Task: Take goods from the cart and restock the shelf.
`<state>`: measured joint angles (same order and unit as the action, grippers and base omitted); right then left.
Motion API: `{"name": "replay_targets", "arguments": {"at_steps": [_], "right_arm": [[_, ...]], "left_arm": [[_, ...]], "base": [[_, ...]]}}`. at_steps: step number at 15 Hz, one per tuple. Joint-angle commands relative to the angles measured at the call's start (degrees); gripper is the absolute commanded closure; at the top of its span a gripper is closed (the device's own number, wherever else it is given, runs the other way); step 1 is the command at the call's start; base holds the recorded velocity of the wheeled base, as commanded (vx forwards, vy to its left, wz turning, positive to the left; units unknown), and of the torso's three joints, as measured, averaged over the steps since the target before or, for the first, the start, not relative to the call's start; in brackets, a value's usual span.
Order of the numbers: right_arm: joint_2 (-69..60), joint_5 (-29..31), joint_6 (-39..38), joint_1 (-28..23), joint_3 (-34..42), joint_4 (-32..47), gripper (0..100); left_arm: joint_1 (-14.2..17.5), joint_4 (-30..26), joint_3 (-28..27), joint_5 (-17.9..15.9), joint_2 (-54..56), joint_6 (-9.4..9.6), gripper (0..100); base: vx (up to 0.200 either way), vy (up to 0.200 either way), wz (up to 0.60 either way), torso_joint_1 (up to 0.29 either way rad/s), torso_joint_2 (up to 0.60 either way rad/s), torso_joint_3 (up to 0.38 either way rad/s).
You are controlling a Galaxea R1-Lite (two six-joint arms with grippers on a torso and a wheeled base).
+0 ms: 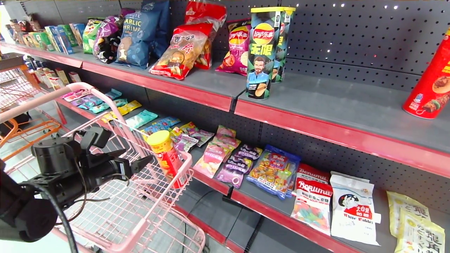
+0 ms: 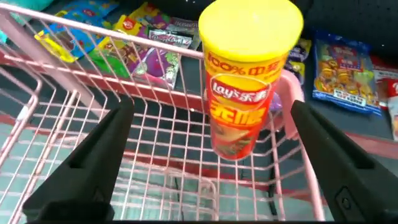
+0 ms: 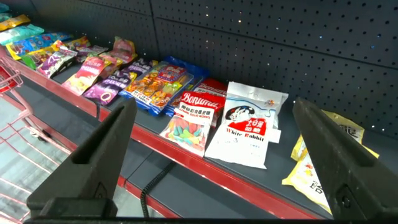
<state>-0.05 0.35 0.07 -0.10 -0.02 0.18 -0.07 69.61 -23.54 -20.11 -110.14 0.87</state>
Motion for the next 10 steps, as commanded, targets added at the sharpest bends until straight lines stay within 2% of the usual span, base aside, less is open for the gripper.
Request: {"name": "replay_targets", "arguments": {"at_steps": [1, 5, 10], "right_arm": [[0.05, 0.0, 0.1, 0.01, -0.06, -0.01, 0], [0.05, -0.09, 0.19, 0.01, 0.02, -0.01, 0], [0.05, -0.09, 0.19, 0.01, 0.02, -0.01, 0]], "left_arm": [[-1.51, 2.99, -2.12, -0.01, -7.37, -0.07, 0], [-4.32, 2.9, -7.4, -0.36, -9.65, -0.07, 0], [-5.02, 2.99, -9.86, -0.28, -12.64, -0.07, 0]], "base": [[0.0, 0.0, 0.0, 0.0, 0.0, 0.0], [0.0, 0.0, 0.0, 0.0, 0.0, 0.0], [0.0, 0.0, 0.0, 0.0, 0.0, 0.0]]}}
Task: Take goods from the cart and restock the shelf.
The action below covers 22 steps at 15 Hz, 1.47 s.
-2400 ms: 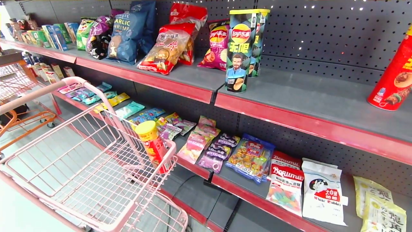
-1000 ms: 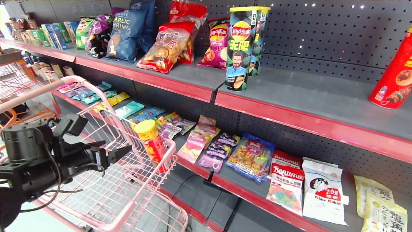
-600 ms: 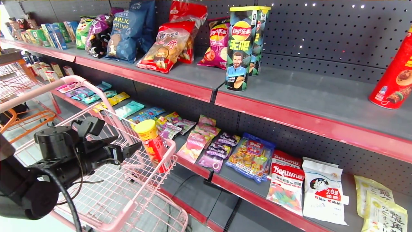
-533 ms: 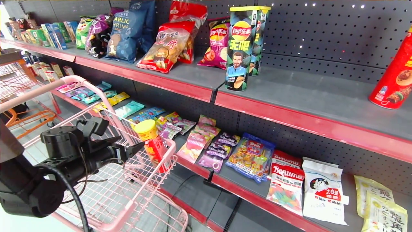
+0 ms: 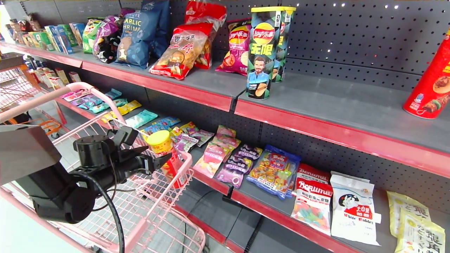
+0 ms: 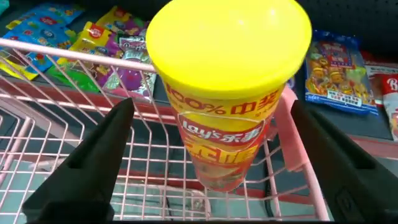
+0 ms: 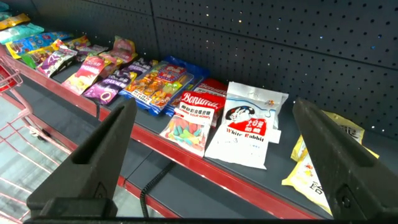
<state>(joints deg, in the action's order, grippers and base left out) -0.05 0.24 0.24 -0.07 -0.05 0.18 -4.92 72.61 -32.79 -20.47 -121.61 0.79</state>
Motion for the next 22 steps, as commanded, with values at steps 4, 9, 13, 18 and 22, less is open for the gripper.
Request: {"name": "replay_targets", "arguments": {"at_steps": [4, 9, 13, 18, 22], "right_arm": [[0.05, 0.02, 0.02, 0.07, -0.04, -0.01, 0], [0.05, 0.02, 0.02, -0.01, 0.05, -0.01, 0], [0.05, 0.02, 0.02, 0.07, -0.04, -0.01, 0], [0.05, 0.02, 0.02, -0.01, 0.05, -0.01, 0], [0.05, 0.02, 0.02, 0.07, 0.05, -0.01, 0]], "left_arm": [[-0.17, -0.01, -3.42, 0.17, -3.19, 0.0, 0], [-1.32, 0.08, -3.33, 0.52, -3.28, 0.0, 100], [-1.23, 0.25, -1.84, 0.6, -2.84, 0.0, 100], [2.9, 1.05, 8.01, 0.52, 7.79, -0.18, 100], [8.62, -12.93, 9.77, -0.01, 27.31, -0.7, 100]], "base": [[0.0, 0.0, 0.0, 0.0, 0.0, 0.0], [0.0, 0.0, 0.0, 0.0, 0.0, 0.0], [0.0, 0.0, 0.0, 0.0, 0.0, 0.0], [0.0, 0.0, 0.0, 0.0, 0.0, 0.0], [0.0, 0.0, 0.0, 0.0, 0.0, 0.0]]}}
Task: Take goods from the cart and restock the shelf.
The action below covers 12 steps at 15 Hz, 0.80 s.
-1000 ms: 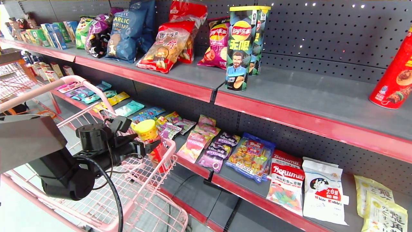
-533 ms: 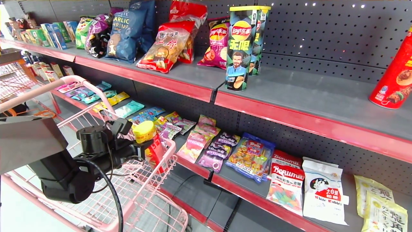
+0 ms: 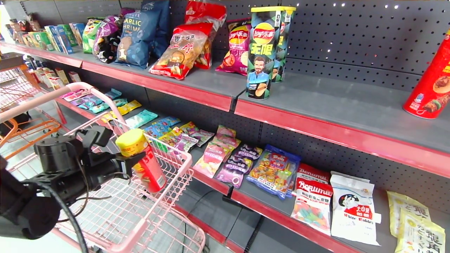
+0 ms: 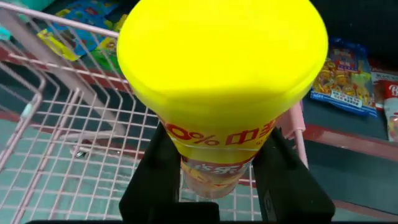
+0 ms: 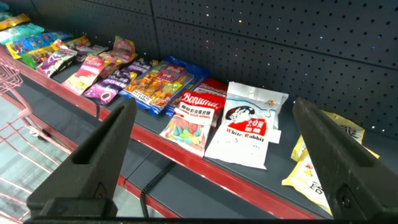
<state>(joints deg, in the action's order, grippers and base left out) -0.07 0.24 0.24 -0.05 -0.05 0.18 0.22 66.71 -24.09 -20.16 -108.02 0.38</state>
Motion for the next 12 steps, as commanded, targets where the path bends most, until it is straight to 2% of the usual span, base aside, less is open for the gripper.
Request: {"name": "replay_targets", "arguments": {"at_steps": [1, 2, 4, 5, 6, 8, 10, 11, 12], "right_arm": [[0.07, 0.02, 0.02, 0.05, 0.05, -0.01, 0], [0.07, 0.02, 0.02, -0.04, 0.05, -0.01, 0], [0.07, 0.02, 0.02, -0.04, -0.04, -0.01, 0], [0.07, 0.02, 0.02, 0.05, -0.04, -0.01, 0], [0.07, 0.02, 0.02, -0.04, -0.04, -0.01, 0], [0.07, 0.02, 0.02, -0.04, -0.04, -0.01, 0], [0.07, 0.02, 0.02, -0.04, -0.04, -0.01, 0], [0.07, 0.02, 0.02, -0.04, -0.04, -0.01, 0], [0.07, 0.02, 0.02, 0.05, 0.05, -0.01, 0]], "left_arm": [[4.09, -11.42, 1.15, -0.32, 18.02, -0.55, 100], [4.26, -19.86, 1.5, -0.32, 26.81, -1.52, 100], [4.18, -36.12, 1.24, -0.4, 42.54, -1.78, 100], [4.18, -39.11, 1.15, -0.4, 45.44, -1.78, 100], [4.18, -50.01, -0.26, -1.72, 56.43, -1.7, 100], [4.09, -61.79, -2.72, -2.86, 67.33, -1.7, 100], [4.09, -68.64, -3.25, -2.42, 73.66, -1.52, 100], [4.35, -69.26, -2.81, -0.14, 75.68, -1.52, 100], [4.35, -69.17, -2.28, 3.82, 76.91, -1.43, 100]], "base": [[0.0, 0.0, 0.0, 0.0, 0.0, 0.0], [0.0, 0.0, 0.0, 0.0, 0.0, 0.0], [0.0, 0.0, 0.0, 0.0, 0.0, 0.0], [0.0, 0.0, 0.0, 0.0, 0.0, 0.0], [0.0, 0.0, 0.0, 0.0, 0.0, 0.0], [0.0, 0.0, 0.0, 0.0, 0.0, 0.0], [0.0, 0.0, 0.0, 0.0, 0.0, 0.0], [0.0, 0.0, 0.0, 0.036, -0.13, -0.09], [0.0, 0.0, 0.0, 0.085, -0.32, -0.212]]}}
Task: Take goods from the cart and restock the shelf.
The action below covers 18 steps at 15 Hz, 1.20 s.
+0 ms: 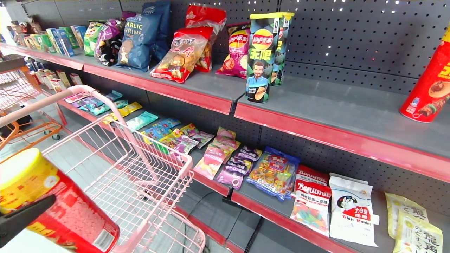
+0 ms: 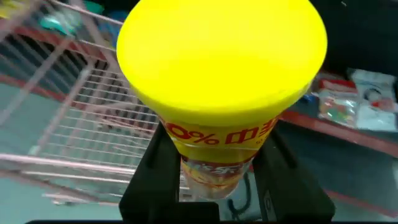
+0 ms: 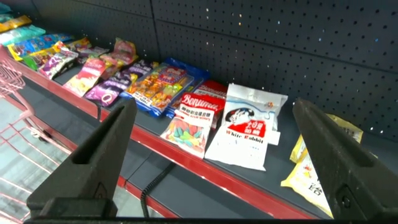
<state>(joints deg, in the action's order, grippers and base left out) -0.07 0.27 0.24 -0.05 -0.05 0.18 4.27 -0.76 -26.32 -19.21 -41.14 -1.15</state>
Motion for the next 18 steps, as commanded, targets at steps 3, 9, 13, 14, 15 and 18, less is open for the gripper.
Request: {"name": "replay_targets", "arguments": {"at_steps": [3, 9, 13, 14, 15, 18], "right_arm": [[0.07, 0.0, 0.02, 0.05, 0.05, -0.01, 0], [0.07, 0.0, -0.07, -0.04, 0.05, -0.01, 0], [0.07, 0.0, 0.02, 0.05, 0.05, -0.01, 0], [0.07, 0.0, 0.02, 0.05, -0.04, -0.01, 0], [0.07, 0.0, 0.02, 0.05, -0.04, -0.01, 0], [0.07, 0.0, -0.07, -0.04, 0.05, -0.01, 0]], "left_arm": [[0.3, -1.79, 0.13, 12.36, 11.79, 0.18, 100], [-1.45, -6.54, 0.57, 12.09, 19.61, 3.26, 100], [-1.45, -6.54, 0.83, 12.53, 19.52, 3.17, 100], [-1.45, -6.54, 0.83, 12.62, 19.43, 3.17, 100], [-1.45, -6.54, 0.74, 12.62, 19.52, 3.26, 100], [-1.54, -6.63, 0.83, 12.18, 19.87, 3.26, 100]], "base": [[0.0, 0.0, 0.0, 0.154, -0.46, -0.299], [0.0, 0.0, 0.0, 0.211, -0.56, -0.345], [0.0, 0.0, 0.0, 0.226, -0.55, -0.327], [0.0, 0.0, 0.0, 0.183, -0.43, -0.246], [0.0, 0.0, 0.0, 0.168, -0.39, -0.232], [0.0, 0.0, 0.0, 0.095, -0.21, -0.121]]}}
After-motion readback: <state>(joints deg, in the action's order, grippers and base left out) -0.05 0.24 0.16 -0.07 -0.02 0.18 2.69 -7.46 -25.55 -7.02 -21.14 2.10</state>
